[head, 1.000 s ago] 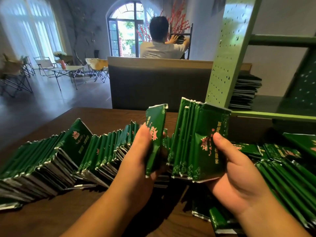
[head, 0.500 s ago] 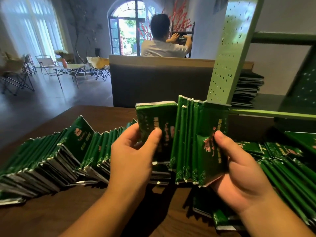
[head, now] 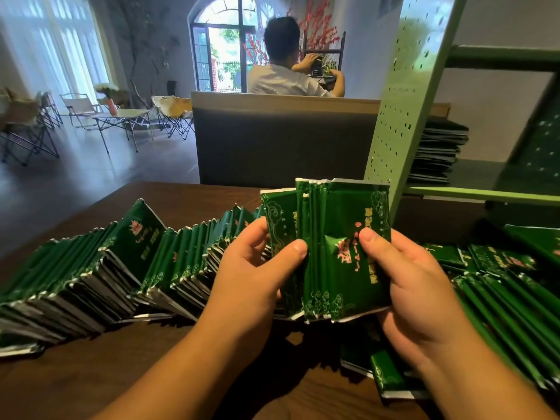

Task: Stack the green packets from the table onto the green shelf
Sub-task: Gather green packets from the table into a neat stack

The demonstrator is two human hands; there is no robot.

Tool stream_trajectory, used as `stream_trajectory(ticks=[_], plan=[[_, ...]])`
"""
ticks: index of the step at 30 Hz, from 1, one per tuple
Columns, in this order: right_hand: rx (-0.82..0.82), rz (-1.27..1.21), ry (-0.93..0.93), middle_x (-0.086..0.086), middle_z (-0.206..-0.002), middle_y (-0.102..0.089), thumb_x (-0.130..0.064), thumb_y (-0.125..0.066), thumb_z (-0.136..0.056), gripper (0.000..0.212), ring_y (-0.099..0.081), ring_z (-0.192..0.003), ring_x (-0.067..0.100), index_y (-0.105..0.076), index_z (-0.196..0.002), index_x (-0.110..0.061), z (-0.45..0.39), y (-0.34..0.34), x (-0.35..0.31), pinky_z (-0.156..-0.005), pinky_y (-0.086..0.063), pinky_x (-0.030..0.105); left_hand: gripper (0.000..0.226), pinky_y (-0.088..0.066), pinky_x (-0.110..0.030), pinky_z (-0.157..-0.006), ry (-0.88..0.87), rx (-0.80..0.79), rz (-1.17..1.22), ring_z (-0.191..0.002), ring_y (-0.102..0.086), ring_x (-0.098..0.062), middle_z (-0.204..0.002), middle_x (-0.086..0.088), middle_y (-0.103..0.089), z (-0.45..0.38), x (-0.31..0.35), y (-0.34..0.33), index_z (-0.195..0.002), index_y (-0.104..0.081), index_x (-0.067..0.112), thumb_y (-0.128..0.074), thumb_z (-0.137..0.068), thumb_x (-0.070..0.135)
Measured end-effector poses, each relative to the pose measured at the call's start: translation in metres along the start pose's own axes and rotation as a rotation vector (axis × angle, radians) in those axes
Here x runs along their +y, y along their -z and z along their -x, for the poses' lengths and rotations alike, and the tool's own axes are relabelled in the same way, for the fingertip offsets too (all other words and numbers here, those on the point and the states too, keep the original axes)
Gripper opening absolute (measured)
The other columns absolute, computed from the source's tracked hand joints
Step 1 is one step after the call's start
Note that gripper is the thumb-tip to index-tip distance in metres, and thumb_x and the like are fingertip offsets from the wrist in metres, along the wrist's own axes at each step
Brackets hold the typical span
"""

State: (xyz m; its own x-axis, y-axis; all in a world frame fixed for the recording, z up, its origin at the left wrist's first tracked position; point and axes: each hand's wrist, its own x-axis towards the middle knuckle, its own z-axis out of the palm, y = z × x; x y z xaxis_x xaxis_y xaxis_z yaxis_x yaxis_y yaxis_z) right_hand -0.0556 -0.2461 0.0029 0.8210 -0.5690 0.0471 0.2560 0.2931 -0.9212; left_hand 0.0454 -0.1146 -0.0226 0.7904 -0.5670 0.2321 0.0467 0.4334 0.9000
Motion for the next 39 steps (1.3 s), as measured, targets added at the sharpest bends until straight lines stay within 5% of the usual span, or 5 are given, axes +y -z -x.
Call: stream_trajectory(ticks=[13,27,33,37,39], plan=[[-0.008,-0.077,-0.001,0.016,-0.094,-0.078,-0.023,-0.068,-0.071,0.038,-0.077,-0.082,0.027,-0.071,-0.106,-0.009,0.000,0.000,0.002,-0.064,-0.063,0.038,0.049,-0.053,-0.058,-0.098,0.075,-0.001,0.096,-0.114,-0.070,-0.033,-0.124,-0.013,-0.072,0.000,-0.001,-0.002,-0.124,-0.068,0.015,-0.073,-0.076,0.013],[0.092,-0.084,-0.001,0.015,-0.100,-0.078,-0.021,-0.069,-0.073,0.034,-0.076,-0.093,0.026,-0.073,-0.104,-0.008,-0.008,0.004,0.005,-0.082,-0.058,0.043,0.028,-0.060,-0.035,-0.056,0.223,-0.075,0.227,-0.078,-0.076,-0.027,-0.091,-0.015,-0.077,0.003,0.012,-0.011,-0.099,-0.071,0.009,-0.064,-0.072,0.010],[0.164,-0.153,-0.045,0.014,-0.116,-0.075,-0.028,-0.079,-0.067,0.065,-0.069,-0.113,0.030,-0.063,-0.127,-0.008,-0.007,0.003,0.003,-0.106,-0.046,0.058,0.030,-0.061,-0.033,-0.061,0.270,0.001,0.176,-0.084,-0.078,-0.025,-0.098,-0.011,-0.079,0.005,0.014,-0.011,-0.110,-0.069,0.013,-0.064,-0.083,0.024],[0.237,-0.204,-0.072,0.011,-0.142,-0.060,-0.039,-0.102,-0.028,0.141,-0.064,-0.122,0.032,-0.039,-0.152,-0.018,-0.010,0.003,0.007,-0.106,-0.041,0.070,0.026,-0.058,-0.027,-0.051,0.237,0.001,0.187,-0.069,-0.077,-0.017,-0.084,-0.007,-0.079,0.007,0.014,-0.010,-0.106,-0.069,0.014,-0.062,-0.086,0.028],[0.259,-0.234,-0.060,0.012,-0.144,-0.058,-0.039,-0.101,-0.037,0.134,-0.063,-0.123,0.033,-0.038,-0.153,-0.019,-0.012,0.006,0.008,-0.102,-0.043,0.071,0.025,-0.057,-0.023,-0.061,0.197,0.022,0.109,-0.076,-0.076,-0.005,-0.086,0.008,-0.080,0.009,0.013,-0.009,-0.112,-0.069,0.015,-0.061,-0.091,0.025]])
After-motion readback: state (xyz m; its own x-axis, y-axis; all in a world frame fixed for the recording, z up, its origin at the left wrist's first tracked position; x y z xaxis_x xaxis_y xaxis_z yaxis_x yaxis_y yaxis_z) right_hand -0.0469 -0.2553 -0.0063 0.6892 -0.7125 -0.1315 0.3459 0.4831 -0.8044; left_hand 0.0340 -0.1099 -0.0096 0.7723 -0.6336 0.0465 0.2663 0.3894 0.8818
